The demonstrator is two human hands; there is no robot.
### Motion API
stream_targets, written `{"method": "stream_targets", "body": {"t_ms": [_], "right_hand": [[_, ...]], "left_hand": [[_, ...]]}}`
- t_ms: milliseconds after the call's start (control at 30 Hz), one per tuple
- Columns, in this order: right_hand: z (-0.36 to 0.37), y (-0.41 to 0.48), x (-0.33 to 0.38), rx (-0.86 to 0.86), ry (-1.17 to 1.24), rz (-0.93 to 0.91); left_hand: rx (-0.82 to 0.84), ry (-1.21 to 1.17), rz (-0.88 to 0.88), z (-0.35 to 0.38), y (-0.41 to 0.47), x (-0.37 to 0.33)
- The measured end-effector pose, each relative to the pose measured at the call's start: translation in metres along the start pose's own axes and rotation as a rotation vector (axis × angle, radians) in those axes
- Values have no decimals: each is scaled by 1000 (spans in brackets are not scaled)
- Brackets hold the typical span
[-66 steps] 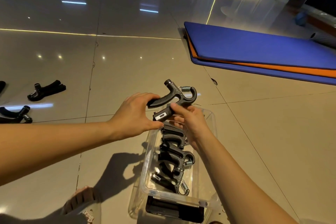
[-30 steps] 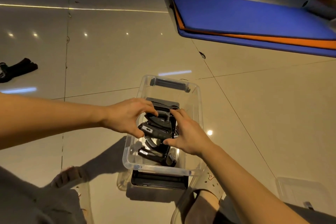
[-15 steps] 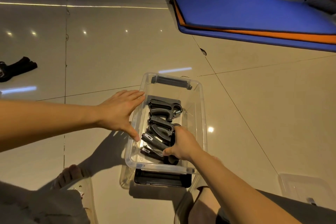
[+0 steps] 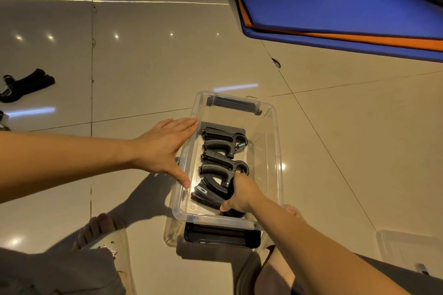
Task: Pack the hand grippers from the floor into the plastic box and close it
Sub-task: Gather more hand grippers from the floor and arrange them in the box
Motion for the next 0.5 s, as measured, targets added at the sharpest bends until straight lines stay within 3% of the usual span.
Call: {"method": "stream_targets", "body": {"t_ms": [500], "right_hand": [[5,16,-21,171,507,138]], "left_hand": [[-35,-48,28,0,-1,1]]}}
Point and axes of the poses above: each hand's wrist, its own y-axis towards the middle knuckle, its own z-axis out of the palm, x = y × z, the point moved 9 cm from there along y, towards the middle knuckle, and after that the axes turned 12 degrees about z, right-handed, at the moved point
